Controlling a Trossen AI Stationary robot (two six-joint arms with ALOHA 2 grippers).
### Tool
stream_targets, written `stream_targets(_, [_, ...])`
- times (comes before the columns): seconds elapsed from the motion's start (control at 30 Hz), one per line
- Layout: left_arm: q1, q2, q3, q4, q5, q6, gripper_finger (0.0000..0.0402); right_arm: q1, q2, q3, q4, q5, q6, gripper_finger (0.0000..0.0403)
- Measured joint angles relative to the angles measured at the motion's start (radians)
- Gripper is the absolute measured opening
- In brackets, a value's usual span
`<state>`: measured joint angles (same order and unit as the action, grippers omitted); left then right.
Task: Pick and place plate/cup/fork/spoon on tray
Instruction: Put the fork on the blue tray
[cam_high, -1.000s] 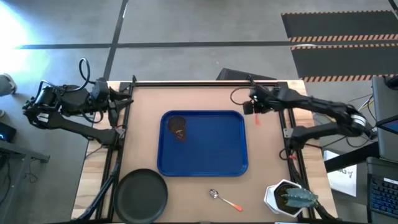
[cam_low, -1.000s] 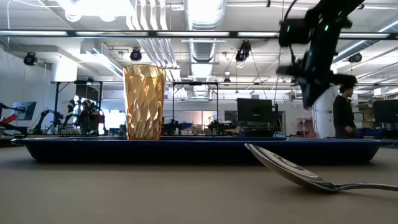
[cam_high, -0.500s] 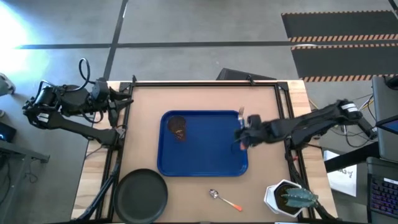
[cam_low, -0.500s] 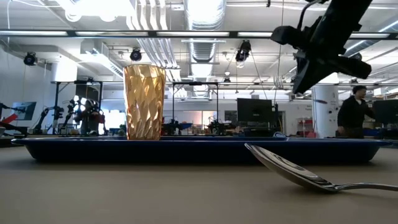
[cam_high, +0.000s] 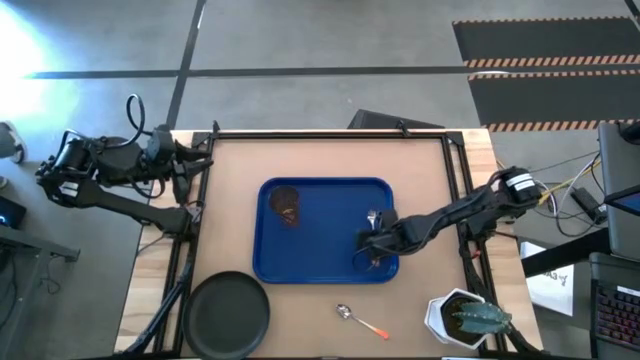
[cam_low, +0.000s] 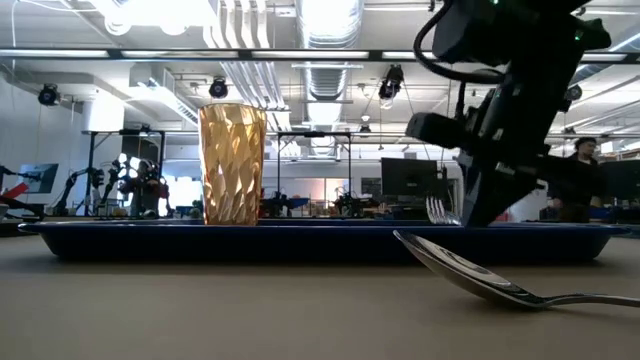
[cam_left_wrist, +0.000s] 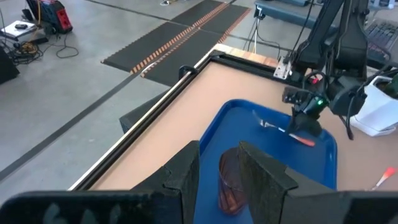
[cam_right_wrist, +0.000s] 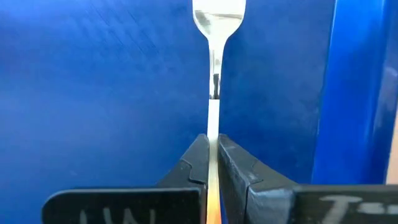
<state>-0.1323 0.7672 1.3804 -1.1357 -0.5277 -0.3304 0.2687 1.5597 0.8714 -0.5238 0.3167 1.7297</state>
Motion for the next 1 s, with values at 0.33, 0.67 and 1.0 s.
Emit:
stream_targets(0.33, [0.000, -0.004, 0.000, -0.026, 0.001, -0.004, 0.0093, 0.000, -0.023, 0.003, -0.056, -0.002, -0.010, 0.0008])
stream_targets(0.67, [0.000, -0.004, 0.000, -0.026, 0.001, -0.004, 0.0093, 0.000, -0.033, 0.003, -0.092, -0.002, 0.028, 0.0008])
stream_targets(1.0, [0.000, -0.004, 0.000, -0.026, 0.000, -0.004, 0.0093, 0.000, -0.033, 0.003, -0.088, -0.007, 0.032, 0.0010])
